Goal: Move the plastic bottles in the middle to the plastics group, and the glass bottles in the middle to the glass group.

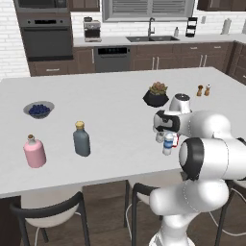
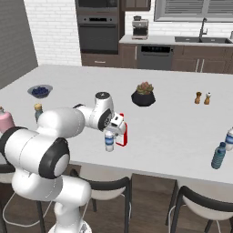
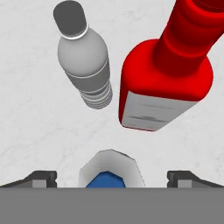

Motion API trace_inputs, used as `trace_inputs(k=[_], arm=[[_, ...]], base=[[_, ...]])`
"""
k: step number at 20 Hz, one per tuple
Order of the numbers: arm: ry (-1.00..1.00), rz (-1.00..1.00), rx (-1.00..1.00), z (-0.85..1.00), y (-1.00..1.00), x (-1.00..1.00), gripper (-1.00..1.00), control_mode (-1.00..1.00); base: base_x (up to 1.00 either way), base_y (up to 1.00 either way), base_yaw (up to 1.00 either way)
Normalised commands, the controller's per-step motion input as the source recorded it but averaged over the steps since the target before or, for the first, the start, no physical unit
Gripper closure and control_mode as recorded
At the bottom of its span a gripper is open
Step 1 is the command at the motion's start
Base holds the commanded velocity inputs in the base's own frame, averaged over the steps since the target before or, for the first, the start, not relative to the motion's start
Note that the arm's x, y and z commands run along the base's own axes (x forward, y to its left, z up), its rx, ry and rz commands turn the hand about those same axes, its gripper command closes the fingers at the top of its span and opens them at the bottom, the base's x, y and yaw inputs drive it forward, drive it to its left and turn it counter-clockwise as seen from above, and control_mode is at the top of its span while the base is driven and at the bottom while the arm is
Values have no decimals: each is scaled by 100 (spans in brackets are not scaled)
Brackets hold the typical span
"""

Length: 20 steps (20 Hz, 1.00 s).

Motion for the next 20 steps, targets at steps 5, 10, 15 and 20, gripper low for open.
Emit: trace_inputs(k=[5,10,15,20], arm=[[0,0,0,0,0,0,100,-100],[0,0,0,0,0,0,100,-100],[0,0,0,0,0,-5,100,-100],[-4,0,0,2,-20,-70,100,-100]], base=[[0,0,0],[0,0,0],[0,0,0],[0,0,0]])
